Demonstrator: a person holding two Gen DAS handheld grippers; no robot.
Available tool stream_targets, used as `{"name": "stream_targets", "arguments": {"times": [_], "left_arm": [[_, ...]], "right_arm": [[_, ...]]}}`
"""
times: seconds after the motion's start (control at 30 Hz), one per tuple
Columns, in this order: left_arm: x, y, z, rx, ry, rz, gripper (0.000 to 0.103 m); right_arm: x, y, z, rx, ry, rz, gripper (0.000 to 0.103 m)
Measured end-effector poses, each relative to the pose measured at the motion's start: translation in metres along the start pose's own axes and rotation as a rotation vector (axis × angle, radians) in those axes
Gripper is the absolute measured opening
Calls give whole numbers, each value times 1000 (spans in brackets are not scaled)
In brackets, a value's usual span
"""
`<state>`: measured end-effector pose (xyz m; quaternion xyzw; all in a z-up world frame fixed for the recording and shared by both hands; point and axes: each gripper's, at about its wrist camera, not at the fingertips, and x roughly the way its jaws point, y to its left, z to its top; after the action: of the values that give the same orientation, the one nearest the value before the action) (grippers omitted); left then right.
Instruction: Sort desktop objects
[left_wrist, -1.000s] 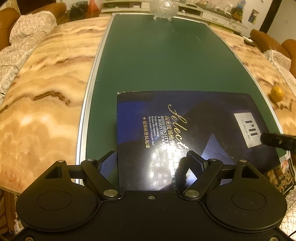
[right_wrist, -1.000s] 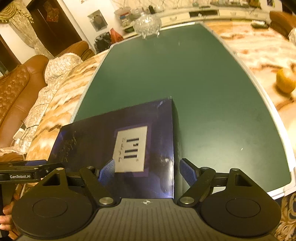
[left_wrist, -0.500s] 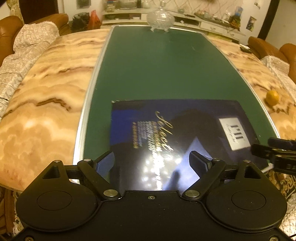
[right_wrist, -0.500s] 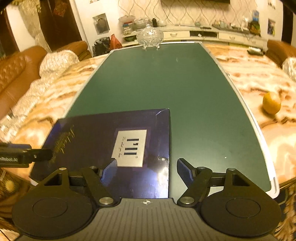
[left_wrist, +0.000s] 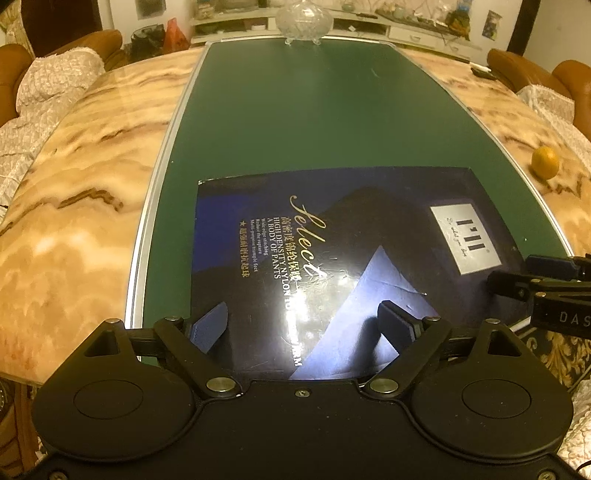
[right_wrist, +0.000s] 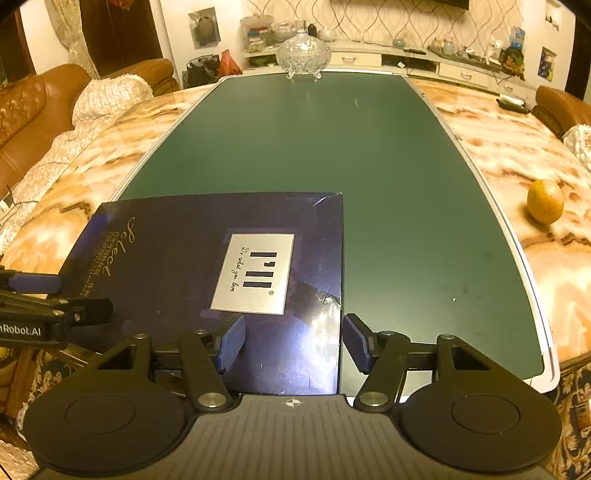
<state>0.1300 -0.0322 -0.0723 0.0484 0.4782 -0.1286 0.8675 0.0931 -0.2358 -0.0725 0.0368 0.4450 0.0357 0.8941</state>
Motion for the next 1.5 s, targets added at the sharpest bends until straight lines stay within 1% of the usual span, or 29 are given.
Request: {"name": "stream_targets", "arguments": {"times": [0.23,0.3,0.37,0.43,0.47,0.5,0.6,0.67,0.77,0.87,0.97,1.03,1.1,1.27,1.5], "left_arm": [[1,-7,-3,17,-13,16,96],[-1,-5,-4,-4,-7,17,100],[-5,-2,-5,-33,2,19,100],[-14,-1,-7,-51,-6,29,101],[-21,-1,-9,-55,-17,37,101],[-28,-1,-12,-58,-28,47,103],[-53,-5,-23,-69,-70,111,103],[-69,-8,-33,-79,-77,142,103],[-86,-12,-48,-94,-62,169,103],[-98,-14,-62,-107,-40,186,103],[-109,-14,-76,-120,-21,170,103],[-114,-13,-83,-131,-5,174,103],[-118,-12,-89,-141,0,183,103],[-125,-15,-101,-144,-30,224,103],[-130,-22,-109,-123,-31,211,103]], "right_arm": [[0,-3,-2,9,-4,-1,64],[-1,-4,-3,25,-5,1,78],[-5,-5,-6,42,-15,2,82],[-12,-3,-8,51,-33,-8,91],[-17,-2,-9,57,-45,-16,98],[-24,0,-11,63,-60,-23,103],[-48,8,-16,76,-99,-39,103],[-63,17,-20,73,-92,-69,103],[-82,31,-29,63,-72,-108,103],[-103,42,-43,65,-74,-130,103],[-118,49,-57,68,-75,-138,103],[-127,54,-67,64,-88,-146,103],[-131,56,-75,66,-90,-151,103],[-134,62,-89,49,-59,-149,103],[-130,63,-99,74,-30,-129,103]]}}
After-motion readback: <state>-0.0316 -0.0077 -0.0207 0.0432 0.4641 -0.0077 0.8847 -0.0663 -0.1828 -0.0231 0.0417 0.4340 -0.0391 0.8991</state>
